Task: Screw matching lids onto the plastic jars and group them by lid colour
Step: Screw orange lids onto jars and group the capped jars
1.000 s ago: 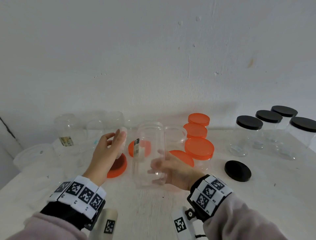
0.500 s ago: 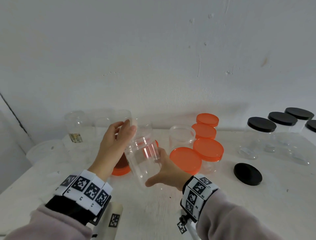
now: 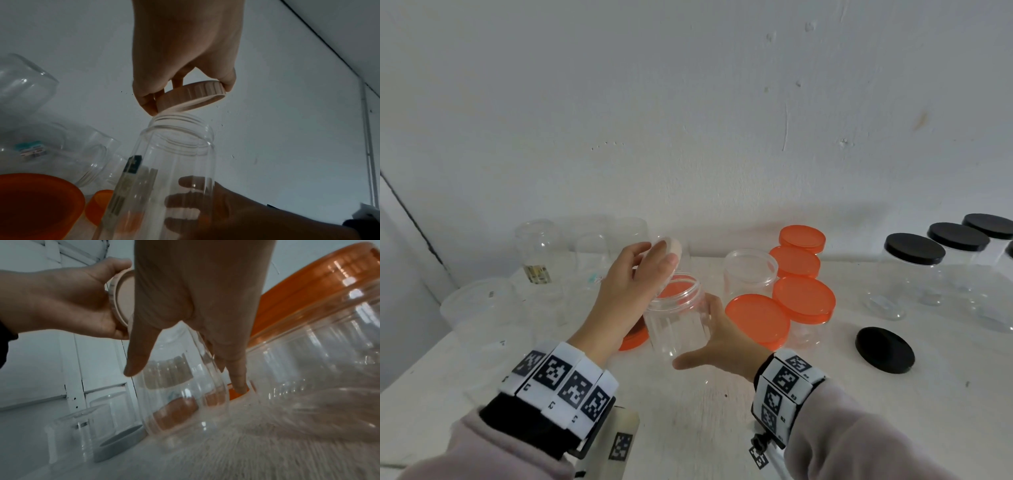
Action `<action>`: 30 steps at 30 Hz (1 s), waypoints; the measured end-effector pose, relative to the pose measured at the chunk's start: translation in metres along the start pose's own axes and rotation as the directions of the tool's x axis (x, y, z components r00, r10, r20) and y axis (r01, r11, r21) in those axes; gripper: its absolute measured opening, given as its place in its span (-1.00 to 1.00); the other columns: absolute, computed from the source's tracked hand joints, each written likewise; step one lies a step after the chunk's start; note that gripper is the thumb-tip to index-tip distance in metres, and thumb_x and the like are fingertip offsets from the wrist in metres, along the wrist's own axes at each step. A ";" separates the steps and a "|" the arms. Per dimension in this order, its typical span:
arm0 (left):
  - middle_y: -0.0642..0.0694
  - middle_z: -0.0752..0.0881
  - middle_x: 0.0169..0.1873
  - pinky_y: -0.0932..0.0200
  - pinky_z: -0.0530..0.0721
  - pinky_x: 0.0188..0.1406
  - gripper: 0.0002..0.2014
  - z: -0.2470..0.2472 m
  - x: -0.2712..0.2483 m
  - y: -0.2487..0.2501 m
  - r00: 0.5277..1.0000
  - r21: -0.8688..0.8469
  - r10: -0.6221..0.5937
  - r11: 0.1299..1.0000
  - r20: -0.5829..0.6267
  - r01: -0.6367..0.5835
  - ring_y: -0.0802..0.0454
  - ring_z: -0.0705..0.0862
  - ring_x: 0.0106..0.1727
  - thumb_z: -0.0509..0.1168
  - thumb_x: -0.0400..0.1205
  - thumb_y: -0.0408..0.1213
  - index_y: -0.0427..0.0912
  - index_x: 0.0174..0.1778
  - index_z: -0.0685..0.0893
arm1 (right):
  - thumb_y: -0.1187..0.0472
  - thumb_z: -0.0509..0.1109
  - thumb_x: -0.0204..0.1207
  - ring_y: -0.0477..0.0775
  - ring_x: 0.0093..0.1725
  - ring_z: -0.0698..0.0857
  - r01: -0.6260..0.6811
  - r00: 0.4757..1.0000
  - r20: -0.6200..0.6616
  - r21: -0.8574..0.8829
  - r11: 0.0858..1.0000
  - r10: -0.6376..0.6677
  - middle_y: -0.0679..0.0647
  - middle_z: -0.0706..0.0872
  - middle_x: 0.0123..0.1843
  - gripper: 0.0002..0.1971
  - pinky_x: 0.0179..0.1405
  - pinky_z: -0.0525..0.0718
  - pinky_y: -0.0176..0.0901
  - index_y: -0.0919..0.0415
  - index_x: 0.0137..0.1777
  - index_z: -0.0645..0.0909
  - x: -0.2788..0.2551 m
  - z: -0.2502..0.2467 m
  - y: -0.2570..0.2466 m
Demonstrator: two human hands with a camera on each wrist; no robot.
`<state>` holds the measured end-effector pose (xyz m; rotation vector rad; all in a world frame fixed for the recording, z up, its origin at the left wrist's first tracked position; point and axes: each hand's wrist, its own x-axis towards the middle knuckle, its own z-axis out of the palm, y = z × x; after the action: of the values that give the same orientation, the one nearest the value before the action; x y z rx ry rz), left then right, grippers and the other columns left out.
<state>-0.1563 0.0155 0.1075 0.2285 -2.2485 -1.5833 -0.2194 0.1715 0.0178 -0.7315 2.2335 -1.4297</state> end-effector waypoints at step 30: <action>0.15 0.34 0.52 0.11 0.36 0.40 -0.01 0.014 -0.018 0.001 0.952 0.498 0.017 0.850 0.305 -0.174 0.12 0.27 0.53 0.48 0.32 0.27 0.17 0.62 0.14 | -0.04 0.74 0.12 -0.15 0.44 0.41 0.060 0.997 -0.047 -0.053 0.997 -0.062 -0.21 0.37 0.47 0.15 0.51 0.44 0.01 -0.12 0.61 0.05 -0.028 -0.008 -0.012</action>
<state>-0.1452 0.0345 0.1003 0.0182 -2.8404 -0.9692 -0.1988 0.1903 0.0329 -0.7963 2.3116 -1.4369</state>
